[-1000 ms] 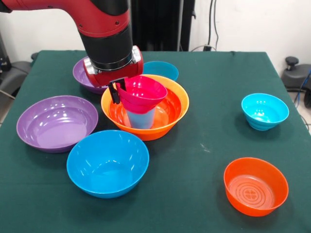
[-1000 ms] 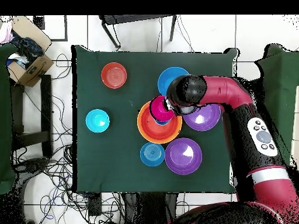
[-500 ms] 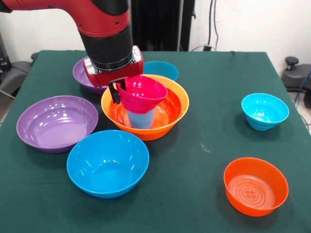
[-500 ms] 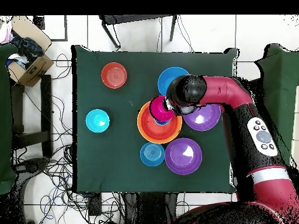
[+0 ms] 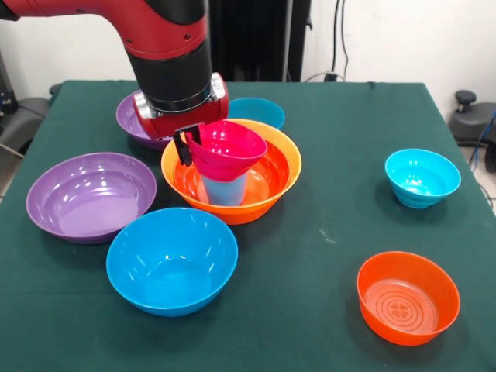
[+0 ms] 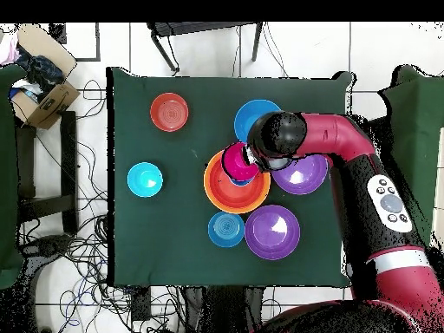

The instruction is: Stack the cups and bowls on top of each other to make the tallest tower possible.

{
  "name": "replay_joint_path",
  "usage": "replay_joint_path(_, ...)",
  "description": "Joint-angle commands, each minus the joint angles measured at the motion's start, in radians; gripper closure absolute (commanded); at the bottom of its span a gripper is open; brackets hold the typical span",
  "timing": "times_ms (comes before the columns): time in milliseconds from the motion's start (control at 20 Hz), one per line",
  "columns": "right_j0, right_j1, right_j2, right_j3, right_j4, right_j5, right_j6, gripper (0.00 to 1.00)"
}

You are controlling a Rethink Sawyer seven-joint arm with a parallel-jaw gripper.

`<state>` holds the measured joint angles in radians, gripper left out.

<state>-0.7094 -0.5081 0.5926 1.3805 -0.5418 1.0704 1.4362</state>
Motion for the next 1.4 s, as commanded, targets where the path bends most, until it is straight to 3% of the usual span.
replay_joint_path(50, 0.002, 0.032, 0.016, 0.034, -0.046, 0.066, -0.24, 1.0)
replay_joint_path(300, -0.007, 0.03, 0.015, 0.055, -0.045, 0.057, -0.238, 1.0)
replay_joint_path(850, -0.02, 0.028, 0.067, 0.086, -0.098, -0.112, -0.255, 1.0)
replay_joint_path(1400, -0.029, 0.05, 0.065, 0.081, -0.127, -0.103, -0.258, 1.0)
